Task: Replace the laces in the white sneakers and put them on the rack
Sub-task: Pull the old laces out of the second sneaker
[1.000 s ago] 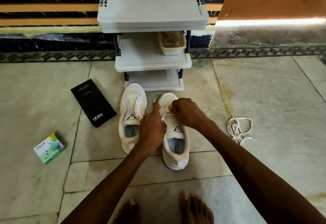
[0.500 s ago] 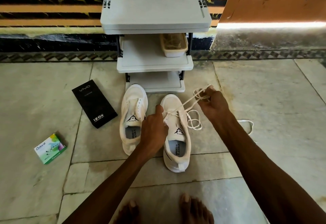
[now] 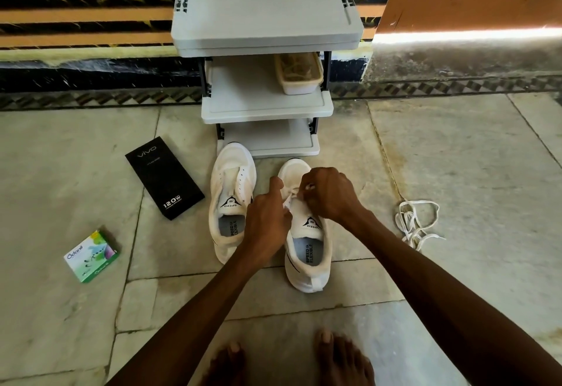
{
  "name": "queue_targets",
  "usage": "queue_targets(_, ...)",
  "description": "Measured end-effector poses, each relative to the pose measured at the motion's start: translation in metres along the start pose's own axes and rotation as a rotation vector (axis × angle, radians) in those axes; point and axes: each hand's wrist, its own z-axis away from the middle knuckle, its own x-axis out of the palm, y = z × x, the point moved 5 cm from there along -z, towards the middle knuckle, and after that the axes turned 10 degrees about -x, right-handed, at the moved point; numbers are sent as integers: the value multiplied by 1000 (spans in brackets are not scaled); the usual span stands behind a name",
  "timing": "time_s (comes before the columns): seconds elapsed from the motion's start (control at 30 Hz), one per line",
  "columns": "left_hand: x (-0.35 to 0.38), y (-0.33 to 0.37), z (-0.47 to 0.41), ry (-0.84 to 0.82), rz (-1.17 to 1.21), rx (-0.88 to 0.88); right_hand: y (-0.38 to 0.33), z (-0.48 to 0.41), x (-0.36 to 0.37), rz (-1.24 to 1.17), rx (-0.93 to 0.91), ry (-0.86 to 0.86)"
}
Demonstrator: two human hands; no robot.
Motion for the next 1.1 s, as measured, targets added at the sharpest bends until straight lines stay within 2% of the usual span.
queue_targets(0.13,0,-1,-1,-1,20,4,-4,1,-4,109,-29,71)
queue_targets(0.2,-1,-2,-1,2,26,14,-5,3,-12,130,-66,202)
queue_targets(0.27,-1,-3,-1,2,26,6,3,4,-21,18,-55,370)
queue_targets(0.3,-1,-4,-1,0,25,-1,10,4,-26,-113,4,466)
queue_targets(0.33,0,-4,-2,-2,24,-10,20,4,-32,-340,108,591)
queue_targets(0.4,1,-7,-3,-15,29,-24,52,2,-38,-1138,460,834)
queue_targets(0.43,1,-7,-3,-18,35,-29,61,-2,-35,-1602,604,871)
queue_targets(0.47,1,-8,-3,-22,39,-33,66,-5,-35,-1966,687,878)
queue_targets(0.5,1,-8,-2,-25,41,-37,70,-6,-36,-2103,728,843)
queue_targets(0.53,2,-7,-3,-24,42,-36,71,-5,-38,-2091,719,774)
queue_targets(0.63,4,-8,-3,-35,20,-26,56,3,-27,-1742,680,540)
queue_targets(0.8,10,4,-6,-133,-10,91,43,19,-2,-756,489,71)
queue_targets(0.87,10,7,-13,-117,-11,119,34,25,-1,-509,434,20)
queue_targets(1.0,17,5,-32,-147,-11,118,11,39,-1,-162,299,-85)
queue_targets(1.1,20,7,-40,-169,-71,143,-1,49,2,6,227,0)
